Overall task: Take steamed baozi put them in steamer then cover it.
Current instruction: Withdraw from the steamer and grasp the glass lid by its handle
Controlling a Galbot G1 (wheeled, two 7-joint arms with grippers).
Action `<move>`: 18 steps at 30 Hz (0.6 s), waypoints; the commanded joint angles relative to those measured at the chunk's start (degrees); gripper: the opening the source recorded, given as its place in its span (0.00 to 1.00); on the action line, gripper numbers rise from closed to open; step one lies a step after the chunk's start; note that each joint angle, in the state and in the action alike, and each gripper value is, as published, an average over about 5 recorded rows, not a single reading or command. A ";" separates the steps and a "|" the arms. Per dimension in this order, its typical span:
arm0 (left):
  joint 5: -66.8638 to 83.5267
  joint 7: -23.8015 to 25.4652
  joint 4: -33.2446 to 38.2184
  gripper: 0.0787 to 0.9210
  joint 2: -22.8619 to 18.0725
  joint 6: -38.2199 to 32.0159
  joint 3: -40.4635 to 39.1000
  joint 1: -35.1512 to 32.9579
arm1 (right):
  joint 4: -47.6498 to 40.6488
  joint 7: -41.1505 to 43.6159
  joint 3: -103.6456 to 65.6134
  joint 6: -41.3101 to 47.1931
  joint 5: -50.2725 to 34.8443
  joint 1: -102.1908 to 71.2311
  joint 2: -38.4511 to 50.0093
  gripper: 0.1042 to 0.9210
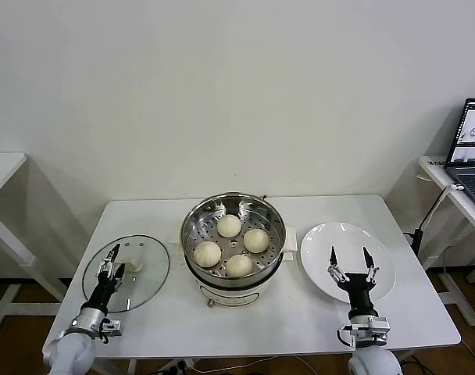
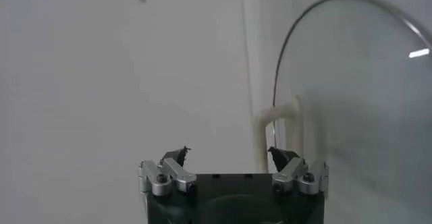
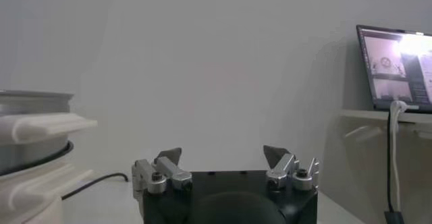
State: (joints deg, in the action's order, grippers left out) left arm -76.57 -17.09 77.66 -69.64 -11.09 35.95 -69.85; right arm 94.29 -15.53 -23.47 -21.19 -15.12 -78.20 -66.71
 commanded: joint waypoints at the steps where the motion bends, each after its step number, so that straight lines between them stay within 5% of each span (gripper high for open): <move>1: -0.84 -0.10 -5.14 0.88 -0.38 0.13 -0.80 4.13 | -0.08 0.03 -0.13 -0.13 0.56 -0.34 -0.29 0.88; 10: -0.74 0.37 -6.52 0.85 -0.40 0.22 -0.77 4.91 | -0.05 -0.06 0.04 -0.07 0.95 -0.04 -0.17 0.88; 18: -0.58 0.75 -6.11 0.58 -0.59 0.04 -0.54 4.48 | -0.01 -0.15 0.46 0.13 0.98 0.82 -0.01 0.88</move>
State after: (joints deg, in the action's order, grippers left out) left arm -77.05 -16.43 72.50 -70.14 -10.97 35.41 -66.11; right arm 94.24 -15.63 -23.17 -21.16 -14.27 -77.67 -66.67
